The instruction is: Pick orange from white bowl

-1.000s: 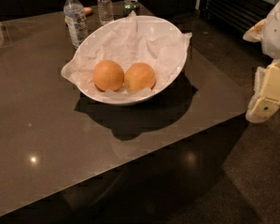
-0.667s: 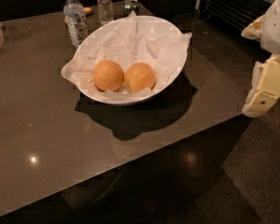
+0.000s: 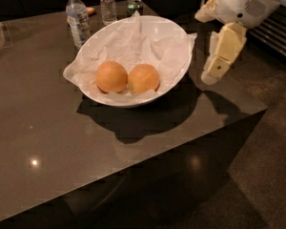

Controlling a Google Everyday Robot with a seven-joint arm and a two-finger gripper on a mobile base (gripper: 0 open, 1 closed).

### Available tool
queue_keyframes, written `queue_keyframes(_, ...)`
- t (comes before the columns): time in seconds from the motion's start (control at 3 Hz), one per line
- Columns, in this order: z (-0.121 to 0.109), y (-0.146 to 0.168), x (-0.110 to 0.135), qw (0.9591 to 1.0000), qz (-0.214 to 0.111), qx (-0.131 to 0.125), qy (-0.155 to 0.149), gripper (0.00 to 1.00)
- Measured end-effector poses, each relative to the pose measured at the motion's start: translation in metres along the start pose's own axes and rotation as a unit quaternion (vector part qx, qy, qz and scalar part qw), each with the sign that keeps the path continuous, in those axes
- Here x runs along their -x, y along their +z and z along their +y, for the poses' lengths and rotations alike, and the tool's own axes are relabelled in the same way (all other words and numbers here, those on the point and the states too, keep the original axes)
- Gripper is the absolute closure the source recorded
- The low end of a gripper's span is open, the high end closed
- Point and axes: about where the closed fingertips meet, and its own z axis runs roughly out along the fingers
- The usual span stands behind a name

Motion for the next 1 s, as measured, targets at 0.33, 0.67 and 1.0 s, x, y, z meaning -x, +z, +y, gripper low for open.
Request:
queue_keyframes(0.33, -0.008, -0.005, 0.007, 0.9999, -0.012, -0.012, -0.003, 0.0)
queue_keyframes(0.67, -0.01, -0.003, 0.008, 0.9996, -0.024, -0.016, 0.005, 0.0)
queue_keyframes(1.0, -0.014, 0.031, 0.03, 0.9976, -0.066, 0.019, -0.004, 0.0)
